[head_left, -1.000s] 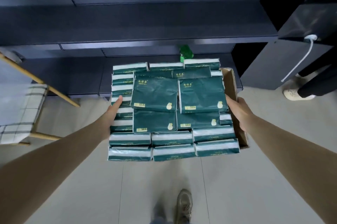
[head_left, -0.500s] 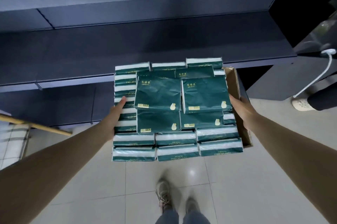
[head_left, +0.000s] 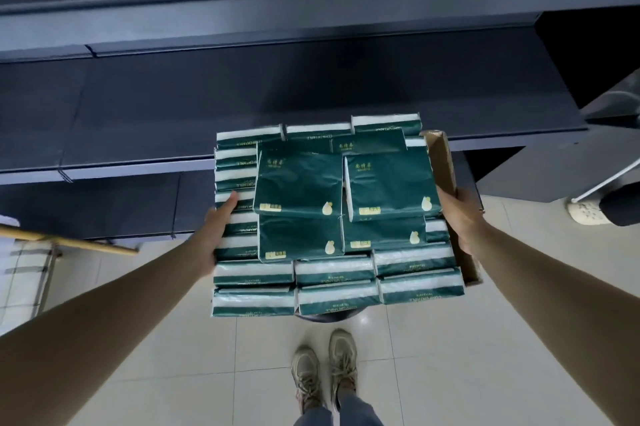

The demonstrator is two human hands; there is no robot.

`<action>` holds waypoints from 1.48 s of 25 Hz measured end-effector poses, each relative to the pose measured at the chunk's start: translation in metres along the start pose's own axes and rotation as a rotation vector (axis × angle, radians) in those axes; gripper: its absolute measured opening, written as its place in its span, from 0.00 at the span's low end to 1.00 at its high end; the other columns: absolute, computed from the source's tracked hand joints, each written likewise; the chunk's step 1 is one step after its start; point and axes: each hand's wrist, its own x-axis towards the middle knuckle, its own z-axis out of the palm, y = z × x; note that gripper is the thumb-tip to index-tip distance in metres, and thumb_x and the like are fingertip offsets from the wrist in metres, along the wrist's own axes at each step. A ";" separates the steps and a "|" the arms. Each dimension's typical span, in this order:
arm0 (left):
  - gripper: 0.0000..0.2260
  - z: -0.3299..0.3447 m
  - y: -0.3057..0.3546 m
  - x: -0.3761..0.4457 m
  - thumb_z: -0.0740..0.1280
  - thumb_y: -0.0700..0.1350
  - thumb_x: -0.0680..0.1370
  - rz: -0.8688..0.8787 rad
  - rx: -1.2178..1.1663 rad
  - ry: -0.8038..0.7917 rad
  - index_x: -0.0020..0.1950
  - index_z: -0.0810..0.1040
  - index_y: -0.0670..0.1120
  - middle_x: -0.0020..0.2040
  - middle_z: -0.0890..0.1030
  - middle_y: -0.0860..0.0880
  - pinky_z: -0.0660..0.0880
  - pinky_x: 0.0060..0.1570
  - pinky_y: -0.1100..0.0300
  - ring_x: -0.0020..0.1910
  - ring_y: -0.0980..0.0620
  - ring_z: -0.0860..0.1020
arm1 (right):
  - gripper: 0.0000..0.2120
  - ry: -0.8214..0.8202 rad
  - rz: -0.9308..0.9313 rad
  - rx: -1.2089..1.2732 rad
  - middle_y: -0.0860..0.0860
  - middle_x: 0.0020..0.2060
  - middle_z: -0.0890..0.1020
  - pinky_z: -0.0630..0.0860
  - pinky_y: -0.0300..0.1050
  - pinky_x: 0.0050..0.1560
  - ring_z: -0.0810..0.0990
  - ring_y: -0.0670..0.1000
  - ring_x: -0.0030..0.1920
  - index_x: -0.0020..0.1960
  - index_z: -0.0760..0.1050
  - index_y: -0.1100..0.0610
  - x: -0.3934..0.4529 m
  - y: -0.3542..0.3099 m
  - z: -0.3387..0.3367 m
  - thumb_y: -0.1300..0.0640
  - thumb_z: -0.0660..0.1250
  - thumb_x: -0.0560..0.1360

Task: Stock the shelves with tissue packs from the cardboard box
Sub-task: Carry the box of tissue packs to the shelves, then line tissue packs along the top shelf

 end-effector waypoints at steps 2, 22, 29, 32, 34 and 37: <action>0.50 0.004 -0.001 -0.003 0.68 0.75 0.59 0.000 -0.003 0.010 0.76 0.56 0.59 0.75 0.62 0.48 0.67 0.65 0.41 0.69 0.41 0.67 | 0.28 0.010 0.028 -0.001 0.52 0.45 0.74 0.62 0.46 0.49 0.72 0.47 0.42 0.67 0.64 0.59 0.000 0.006 0.001 0.43 0.64 0.75; 0.32 -0.004 0.015 -0.033 0.56 0.58 0.80 0.787 1.483 0.140 0.78 0.42 0.51 0.77 0.37 0.46 0.44 0.74 0.46 0.76 0.47 0.39 | 0.32 -0.520 -0.378 -0.629 0.40 0.52 0.72 0.69 0.31 0.46 0.73 0.39 0.50 0.67 0.66 0.43 -0.064 -0.096 -0.020 0.51 0.75 0.67; 0.34 -0.006 0.023 -0.042 0.59 0.58 0.79 0.773 1.458 0.152 0.78 0.44 0.52 0.78 0.42 0.47 0.47 0.73 0.45 0.77 0.48 0.44 | 0.27 -0.481 -0.346 -0.661 0.52 0.55 0.76 0.76 0.41 0.49 0.78 0.51 0.50 0.56 0.73 0.47 -0.057 -0.100 -0.011 0.58 0.80 0.61; 0.35 -0.009 0.037 -0.062 0.62 0.58 0.78 0.773 1.341 0.157 0.78 0.44 0.52 0.78 0.45 0.47 0.48 0.73 0.47 0.77 0.49 0.45 | 0.20 -0.521 -0.351 -0.671 0.52 0.50 0.78 0.73 0.38 0.43 0.77 0.50 0.48 0.53 0.74 0.53 -0.069 -0.117 -0.018 0.63 0.77 0.65; 0.38 -0.010 0.055 -0.084 0.65 0.57 0.77 0.836 1.265 0.159 0.78 0.45 0.52 0.78 0.46 0.47 0.49 0.73 0.50 0.77 0.49 0.46 | 0.18 -0.511 -0.399 -0.681 0.51 0.48 0.78 0.72 0.38 0.44 0.77 0.49 0.47 0.52 0.74 0.54 -0.082 -0.138 -0.024 0.64 0.76 0.66; 0.40 -0.015 0.101 -0.130 0.69 0.57 0.74 0.997 1.157 0.156 0.78 0.47 0.52 0.78 0.48 0.49 0.49 0.72 0.55 0.77 0.52 0.46 | 0.16 -0.465 -0.568 -0.645 0.49 0.43 0.80 0.72 0.37 0.40 0.77 0.48 0.41 0.48 0.74 0.54 -0.110 -0.193 -0.032 0.65 0.76 0.66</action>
